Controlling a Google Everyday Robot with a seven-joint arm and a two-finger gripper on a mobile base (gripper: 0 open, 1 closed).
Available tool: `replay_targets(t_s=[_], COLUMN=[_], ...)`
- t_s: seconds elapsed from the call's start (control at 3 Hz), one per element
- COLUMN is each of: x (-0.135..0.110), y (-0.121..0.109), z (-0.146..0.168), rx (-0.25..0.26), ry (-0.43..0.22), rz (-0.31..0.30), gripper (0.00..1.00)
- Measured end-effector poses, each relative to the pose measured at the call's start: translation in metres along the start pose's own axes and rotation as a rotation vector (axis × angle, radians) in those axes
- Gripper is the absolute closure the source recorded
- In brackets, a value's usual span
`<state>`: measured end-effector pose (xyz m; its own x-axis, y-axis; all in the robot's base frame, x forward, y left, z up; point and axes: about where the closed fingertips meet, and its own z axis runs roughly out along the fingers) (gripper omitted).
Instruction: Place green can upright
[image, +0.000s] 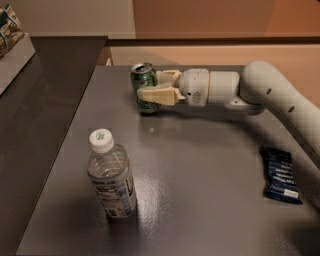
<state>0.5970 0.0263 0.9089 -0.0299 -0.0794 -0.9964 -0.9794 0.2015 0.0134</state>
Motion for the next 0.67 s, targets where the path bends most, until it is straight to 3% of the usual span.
replay_targets(t_s=[0.33, 0.67], x=[0.0097, 0.0096], y=[-0.0025, -0.0025], z=[-0.0022, -0.0022], rx=[0.008, 0.008], ry=[0.003, 0.003], rz=[0.015, 0.015], gripper=[0.00, 0.00])
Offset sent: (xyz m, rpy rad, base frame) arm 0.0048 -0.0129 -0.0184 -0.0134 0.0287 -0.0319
